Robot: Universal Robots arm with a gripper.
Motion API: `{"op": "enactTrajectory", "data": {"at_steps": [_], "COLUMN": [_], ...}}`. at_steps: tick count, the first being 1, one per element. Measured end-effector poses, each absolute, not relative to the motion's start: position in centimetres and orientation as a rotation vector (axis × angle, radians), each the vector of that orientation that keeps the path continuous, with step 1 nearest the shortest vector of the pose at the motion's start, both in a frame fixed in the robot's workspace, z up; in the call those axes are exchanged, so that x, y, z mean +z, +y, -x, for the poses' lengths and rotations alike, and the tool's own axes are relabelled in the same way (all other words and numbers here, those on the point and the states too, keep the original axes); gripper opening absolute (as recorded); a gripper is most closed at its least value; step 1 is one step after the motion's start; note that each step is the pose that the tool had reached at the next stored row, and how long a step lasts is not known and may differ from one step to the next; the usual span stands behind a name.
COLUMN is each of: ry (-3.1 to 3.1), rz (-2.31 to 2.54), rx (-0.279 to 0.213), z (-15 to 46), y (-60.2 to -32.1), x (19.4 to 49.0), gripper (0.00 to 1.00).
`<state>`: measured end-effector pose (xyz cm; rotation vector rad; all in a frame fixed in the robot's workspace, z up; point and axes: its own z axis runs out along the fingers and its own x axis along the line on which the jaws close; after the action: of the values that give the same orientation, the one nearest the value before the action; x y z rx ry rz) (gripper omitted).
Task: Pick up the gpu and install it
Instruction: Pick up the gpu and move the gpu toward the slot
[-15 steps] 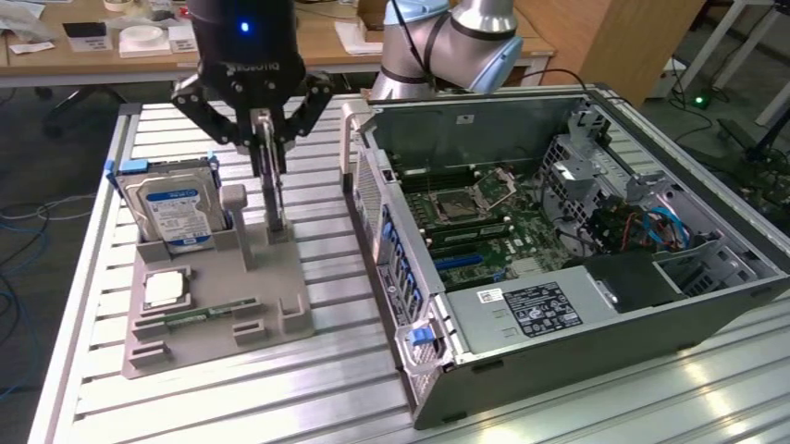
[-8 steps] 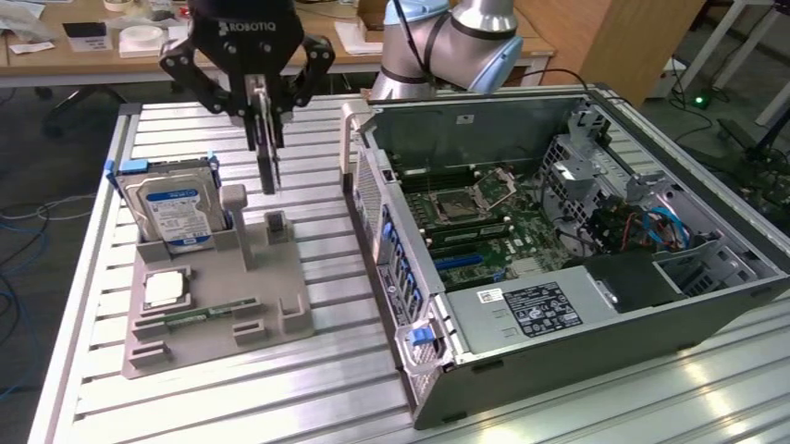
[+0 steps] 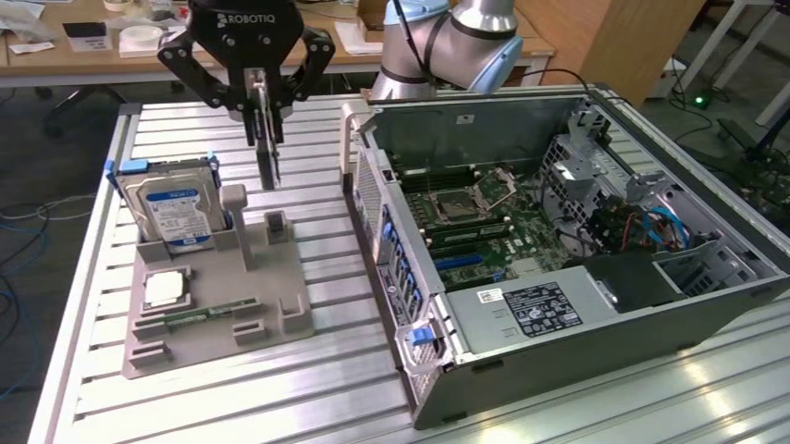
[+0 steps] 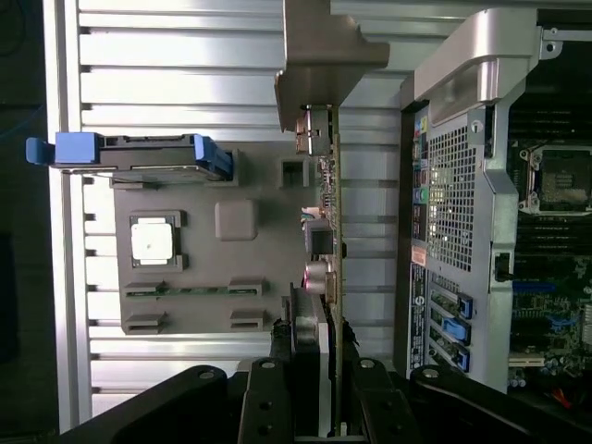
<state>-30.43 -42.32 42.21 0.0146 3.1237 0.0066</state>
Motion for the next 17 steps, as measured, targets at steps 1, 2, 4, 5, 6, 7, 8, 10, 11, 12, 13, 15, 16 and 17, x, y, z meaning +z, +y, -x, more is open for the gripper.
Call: {"op": "enactTrajectory", "data": {"at_steps": [1, 2, 4, 5, 6, 7, 8, 10, 11, 12, 13, 15, 16, 17], "ry": [3.124, 3.124, 3.124, 3.124, 3.124, 3.124, 3.124, 3.124, 3.124, 3.124, 3.124, 3.124, 3.124, 3.124], "rz": [-0.014, -0.014, -0.015, -0.015, -0.015, -0.015, -0.015, -0.015, -0.014, -0.015, -0.015, -0.015, -0.015, -0.015], "rx": [0.007, 0.007, 0.007, 0.007, 0.007, 0.007, 0.007, 0.007, 0.007, 0.007, 0.007, 0.007, 0.007, 0.007], "z": [30.4, 30.3, 30.0, 29.9, 29.7, 29.5, 29.2, 28.8, 28.6, 28.3, 28.1, 27.6, 27.4, 27.1], "y": [-42.3, -42.3, -42.3, -42.3, -42.3, -42.3, -42.3, -42.3, -42.3, -42.3, -42.3, -42.3, -42.3, -42.3], "x": [42.2, 42.2, 42.2, 42.2, 42.2, 42.2, 42.2, 42.2, 42.2, 42.2, 42.2, 42.2, 42.2, 42.2], "gripper": [0.28, 0.28, 0.28, 0.28, 0.28, 0.28, 0.28, 0.28, 0.28, 0.28, 0.28, 0.28, 0.28, 0.28]}}
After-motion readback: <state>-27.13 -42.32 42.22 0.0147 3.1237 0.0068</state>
